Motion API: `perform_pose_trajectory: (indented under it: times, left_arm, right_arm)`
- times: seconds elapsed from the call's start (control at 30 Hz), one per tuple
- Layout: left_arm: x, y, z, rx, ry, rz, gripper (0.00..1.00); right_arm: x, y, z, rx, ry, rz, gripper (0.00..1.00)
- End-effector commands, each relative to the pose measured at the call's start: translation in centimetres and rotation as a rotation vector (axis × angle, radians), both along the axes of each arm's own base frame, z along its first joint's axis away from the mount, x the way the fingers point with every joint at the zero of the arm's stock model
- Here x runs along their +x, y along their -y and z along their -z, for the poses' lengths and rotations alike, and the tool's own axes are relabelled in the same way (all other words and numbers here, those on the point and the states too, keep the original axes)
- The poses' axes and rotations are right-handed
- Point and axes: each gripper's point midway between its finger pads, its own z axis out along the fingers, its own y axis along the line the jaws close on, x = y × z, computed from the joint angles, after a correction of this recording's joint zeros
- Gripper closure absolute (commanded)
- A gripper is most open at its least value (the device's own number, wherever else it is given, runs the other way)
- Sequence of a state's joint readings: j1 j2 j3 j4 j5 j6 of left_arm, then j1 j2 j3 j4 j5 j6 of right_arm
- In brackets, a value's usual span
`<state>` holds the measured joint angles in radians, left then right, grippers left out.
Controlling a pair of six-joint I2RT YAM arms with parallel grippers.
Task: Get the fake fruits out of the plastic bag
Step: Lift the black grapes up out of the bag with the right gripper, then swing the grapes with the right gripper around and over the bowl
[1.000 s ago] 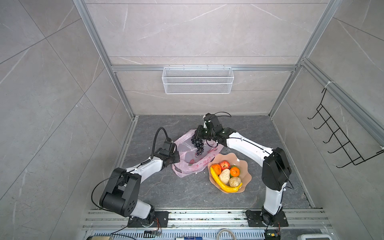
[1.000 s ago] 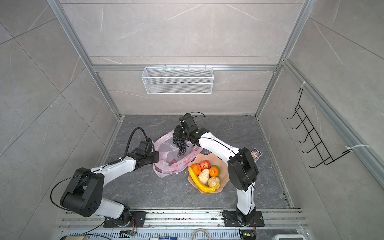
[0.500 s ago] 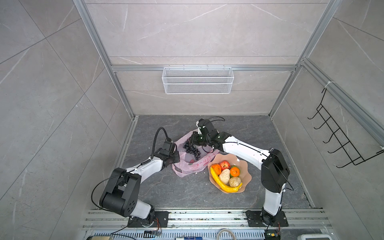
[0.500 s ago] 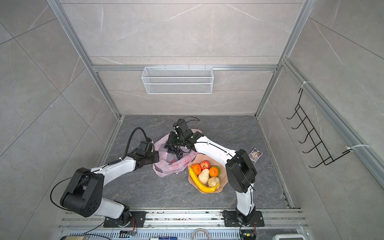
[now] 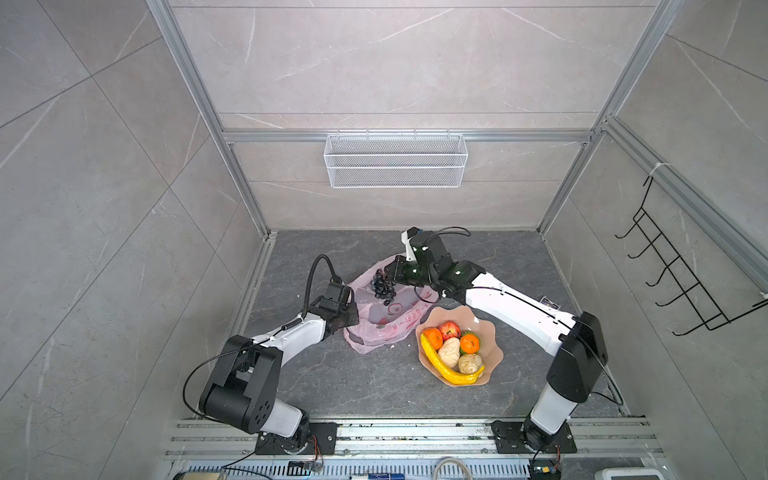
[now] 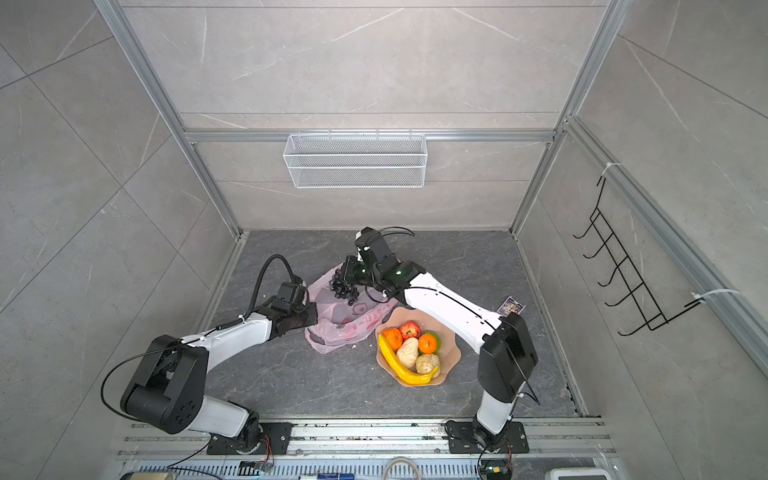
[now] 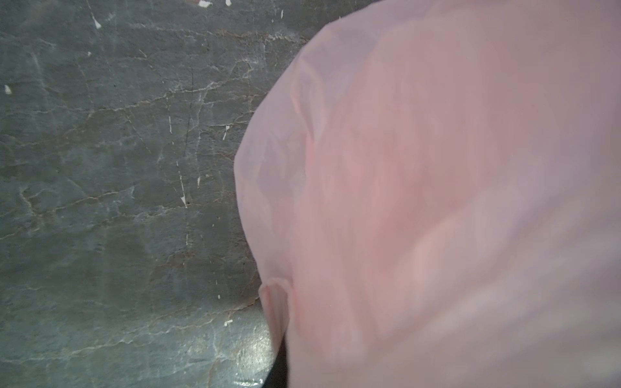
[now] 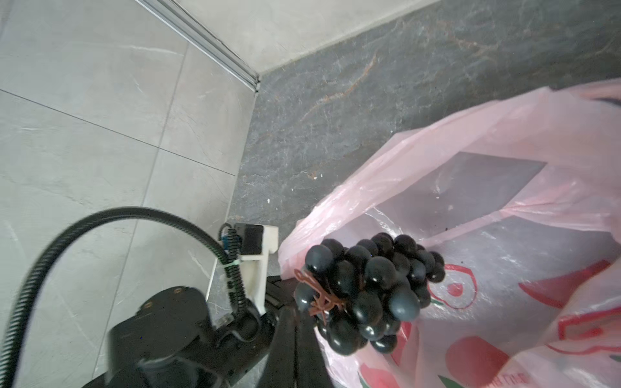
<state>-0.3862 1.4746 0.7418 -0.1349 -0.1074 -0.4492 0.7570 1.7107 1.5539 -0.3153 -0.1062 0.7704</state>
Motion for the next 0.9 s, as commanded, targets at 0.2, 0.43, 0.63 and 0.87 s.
perform_pose_trajectory:
  times: [0.2, 0.43, 0.63, 0.87]
  left_arm:
    - [0.6, -0.2, -0.4, 0.013, 0.009, -0.017, 0.99]
    - [0.7, -0.3, -0.4, 0.018, 0.012, -0.015, 0.99]
    - [0.7, -0.3, -0.4, 0.022, 0.014, -0.014, 0.99]
    - [0.6, -0.2, -0.2, 0.018, 0.011, -0.009, 0.99]
  right_arm:
    - [-2.7, 5.4, -6.2, -0.055, 0.139, 0.055, 1.00]
    - [-5.0, 9.8, -9.1, -0.100, 0.206, 0.120, 1.00]
    - [-7.7, 15.0, -10.4, -0.171, 0.248, 0.205, 1.00]
    - [-11.2, 21.4, -10.4, -0.262, 0.264, 0.312, 1.00]
